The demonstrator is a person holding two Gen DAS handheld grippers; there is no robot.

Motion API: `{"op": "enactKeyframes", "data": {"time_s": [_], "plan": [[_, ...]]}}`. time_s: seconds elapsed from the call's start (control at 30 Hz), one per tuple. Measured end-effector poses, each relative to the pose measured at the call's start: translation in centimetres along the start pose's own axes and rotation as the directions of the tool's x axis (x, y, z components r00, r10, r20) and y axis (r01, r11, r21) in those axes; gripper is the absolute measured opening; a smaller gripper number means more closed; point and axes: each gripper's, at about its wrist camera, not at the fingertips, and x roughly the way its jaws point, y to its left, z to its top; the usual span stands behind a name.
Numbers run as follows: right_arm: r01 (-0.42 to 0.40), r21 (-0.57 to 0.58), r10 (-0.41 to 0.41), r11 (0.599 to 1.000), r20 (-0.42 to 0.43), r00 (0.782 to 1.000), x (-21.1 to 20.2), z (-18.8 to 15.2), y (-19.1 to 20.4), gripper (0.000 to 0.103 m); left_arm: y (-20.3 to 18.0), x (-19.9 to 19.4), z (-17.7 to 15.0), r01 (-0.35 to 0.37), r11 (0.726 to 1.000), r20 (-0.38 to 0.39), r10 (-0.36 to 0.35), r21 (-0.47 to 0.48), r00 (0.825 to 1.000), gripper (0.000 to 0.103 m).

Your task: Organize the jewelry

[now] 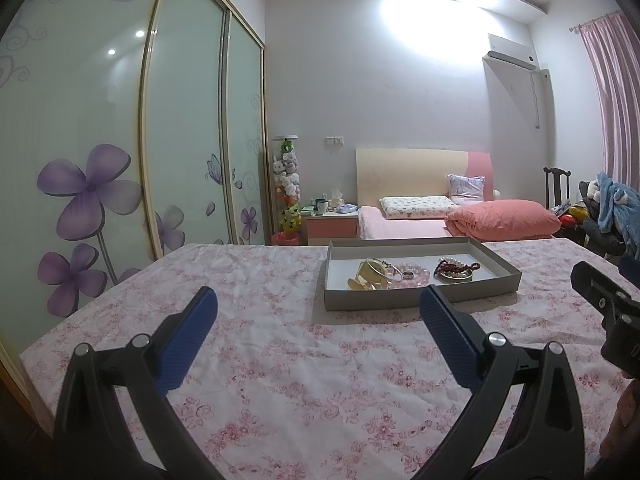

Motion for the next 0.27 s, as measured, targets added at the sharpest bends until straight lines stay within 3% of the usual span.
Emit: {"op": "enactKeyframes", "data": {"time_s": [0.27], "plan": [[-0.001, 0.0, 0.001, 1.0, -0.001, 1.0, -0.02, 0.01, 0.03, 0.101, -0.16, -0.33, 0.4, 0.012, 1.0, -0.005, -0.012, -0.011, 1.0, 0.099]]}}
